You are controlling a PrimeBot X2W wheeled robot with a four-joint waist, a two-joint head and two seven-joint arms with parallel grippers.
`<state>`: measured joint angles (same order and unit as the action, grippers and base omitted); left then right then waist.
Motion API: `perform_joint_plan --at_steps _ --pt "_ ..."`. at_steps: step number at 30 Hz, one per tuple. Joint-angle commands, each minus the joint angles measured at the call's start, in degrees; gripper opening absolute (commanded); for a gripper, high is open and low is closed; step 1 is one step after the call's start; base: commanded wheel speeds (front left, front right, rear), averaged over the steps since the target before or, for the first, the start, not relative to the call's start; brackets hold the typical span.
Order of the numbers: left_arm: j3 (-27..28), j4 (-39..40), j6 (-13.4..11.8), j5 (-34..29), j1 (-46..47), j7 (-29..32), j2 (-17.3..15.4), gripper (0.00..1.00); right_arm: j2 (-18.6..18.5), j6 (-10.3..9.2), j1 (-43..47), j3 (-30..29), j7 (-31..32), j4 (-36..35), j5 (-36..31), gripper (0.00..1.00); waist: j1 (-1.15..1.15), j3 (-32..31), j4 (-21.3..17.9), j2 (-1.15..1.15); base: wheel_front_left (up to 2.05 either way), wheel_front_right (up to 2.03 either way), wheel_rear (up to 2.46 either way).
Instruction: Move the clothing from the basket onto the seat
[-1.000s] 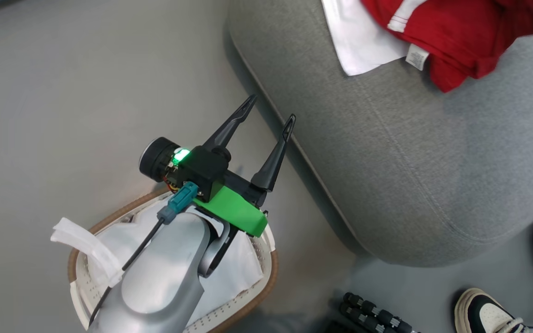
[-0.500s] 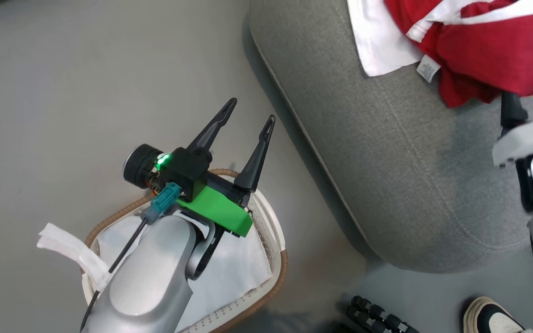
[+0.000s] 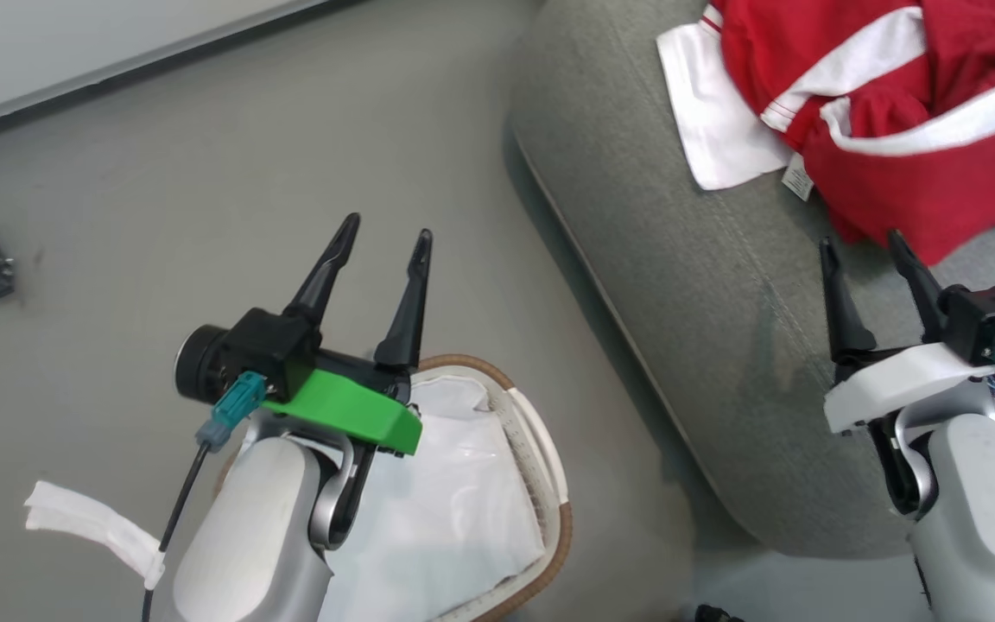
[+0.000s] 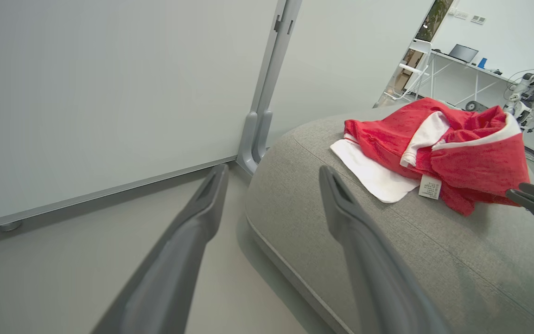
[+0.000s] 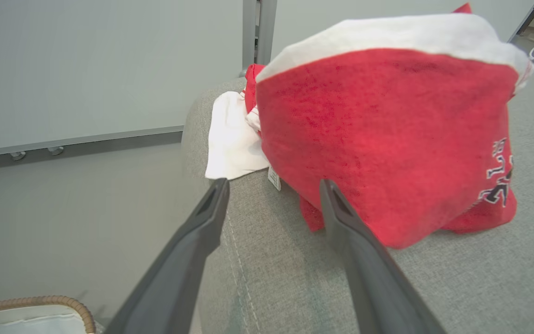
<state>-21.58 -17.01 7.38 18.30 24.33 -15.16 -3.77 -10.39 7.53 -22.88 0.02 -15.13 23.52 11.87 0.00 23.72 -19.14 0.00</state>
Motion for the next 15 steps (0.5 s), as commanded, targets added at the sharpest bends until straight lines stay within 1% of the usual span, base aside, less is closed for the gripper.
perform_joint_plan --at_steps 1,6,8,11,15 --pt "1.5 0.1 0.2 -0.5 -1.4 0.0 0.3 1.00 0.5 -0.07 0.6 0.7 0.0 -1.0 0.9 1.00 0.00 -3.0 4.0 0.00 0.00 0.00 0.00" --pt "6.7 -0.1 0.1 -2.7 -4.1 0.0 0.7 1.00 2.7 -0.07 -0.1 2.8 0.0 -3.7 1.8 1.00 0.00 -5.6 9.3 0.00 0.00 0.00 0.00" --pt "8.4 -0.4 -0.4 -3.4 -5.2 0.0 0.8 1.00 3.1 -0.08 -0.2 3.3 0.0 -4.1 1.7 1.00 0.00 -6.5 11.3 0.00 0.00 0.00 0.00" --pt "10.6 -0.4 -1.9 -3.9 -7.1 0.0 0.8 1.00 3.7 -0.07 -0.3 3.1 0.0 -4.6 1.3 1.00 0.00 -8.0 14.3 0.00 0.00 0.00 0.00" --pt "12.4 -0.1 -4.0 -4.5 -9.3 0.0 0.9 1.00 4.3 -0.08 0.6 2.3 0.0 -4.9 0.8 1.00 0.00 -9.7 17.4 0.00 0.00 0.00 0.00"
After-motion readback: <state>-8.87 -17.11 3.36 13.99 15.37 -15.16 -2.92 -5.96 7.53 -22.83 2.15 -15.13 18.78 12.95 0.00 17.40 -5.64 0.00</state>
